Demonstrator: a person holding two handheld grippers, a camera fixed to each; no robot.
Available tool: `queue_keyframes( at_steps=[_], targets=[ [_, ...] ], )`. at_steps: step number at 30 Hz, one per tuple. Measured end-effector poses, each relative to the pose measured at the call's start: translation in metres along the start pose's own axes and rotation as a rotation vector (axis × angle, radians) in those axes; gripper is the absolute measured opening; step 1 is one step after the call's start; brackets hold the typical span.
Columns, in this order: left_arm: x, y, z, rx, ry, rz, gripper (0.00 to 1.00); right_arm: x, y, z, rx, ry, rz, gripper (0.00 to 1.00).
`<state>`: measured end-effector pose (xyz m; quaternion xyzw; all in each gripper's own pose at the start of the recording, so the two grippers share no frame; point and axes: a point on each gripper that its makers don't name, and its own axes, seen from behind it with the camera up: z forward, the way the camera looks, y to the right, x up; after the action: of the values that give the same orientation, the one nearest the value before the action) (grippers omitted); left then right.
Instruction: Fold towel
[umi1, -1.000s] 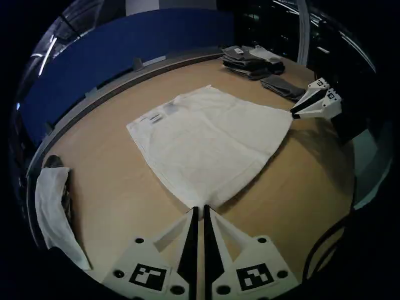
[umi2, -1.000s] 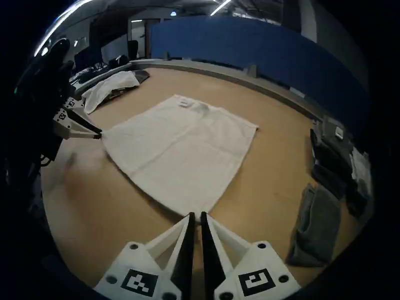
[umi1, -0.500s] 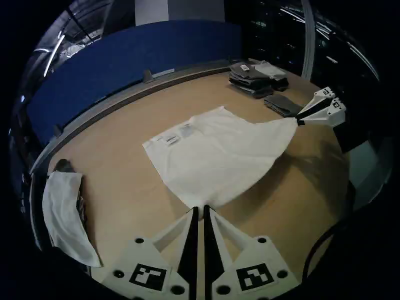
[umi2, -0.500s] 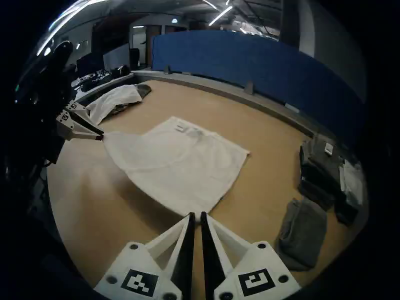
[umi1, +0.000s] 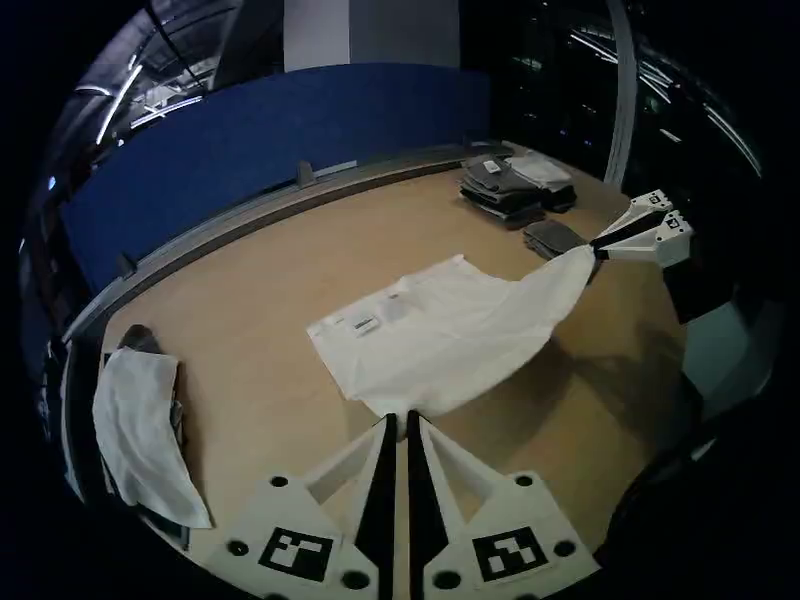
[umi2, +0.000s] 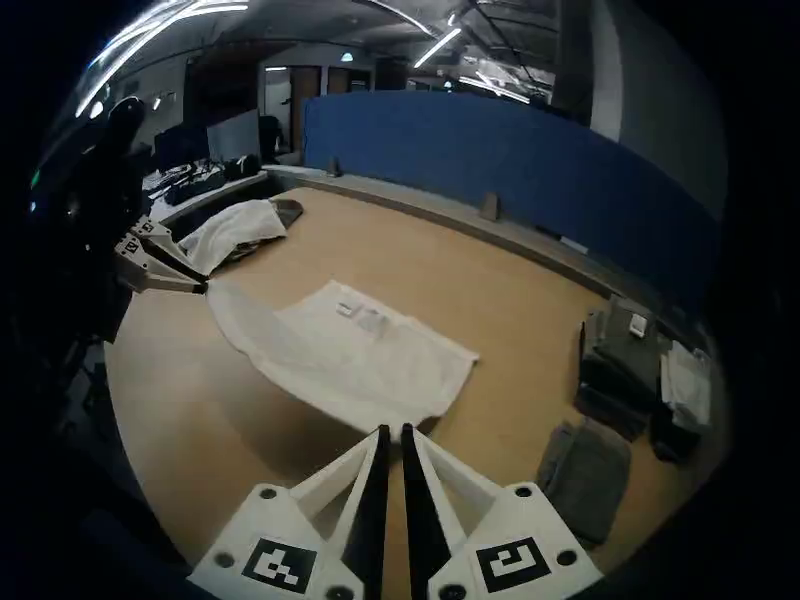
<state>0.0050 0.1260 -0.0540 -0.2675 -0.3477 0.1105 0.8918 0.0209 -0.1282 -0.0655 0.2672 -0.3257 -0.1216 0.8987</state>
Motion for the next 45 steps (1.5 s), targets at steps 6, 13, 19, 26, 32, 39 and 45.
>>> queue_keyframes(
  at_steps=[6,13,19,26,32,39,45],
  targets=[
    [0.006,0.002,-0.007,-0.003,0.01,-0.011,0.07,0.0,0.0,-0.007,0.002,-0.001,0.008,0.09],
    [0.001,0.003,-0.005,-0.004,0.0,-0.014,0.07,-0.003,-0.002,-0.004,0.001,-0.01,0.004,0.09],
    [0.004,0.0,0.0,0.002,0.002,-0.019,0.07,-0.003,0.002,0.005,-0.006,-0.014,0.004,0.09],
    [0.014,-0.011,0.015,0.011,0.011,-0.031,0.07,0.003,0.014,0.023,-0.02,-0.015,0.002,0.09],
    [0.022,-0.025,0.038,0.023,0.014,-0.036,0.07,0.01,0.026,0.044,-0.027,-0.012,0.007,0.09],
    [0.029,-0.035,0.062,0.03,0.018,-0.05,0.07,0.012,0.041,0.073,-0.036,-0.017,0.011,0.09],
    [0.027,-0.044,0.085,0.038,0.009,-0.06,0.07,0.012,0.051,0.095,-0.042,-0.024,0.023,0.09]
  ],
)
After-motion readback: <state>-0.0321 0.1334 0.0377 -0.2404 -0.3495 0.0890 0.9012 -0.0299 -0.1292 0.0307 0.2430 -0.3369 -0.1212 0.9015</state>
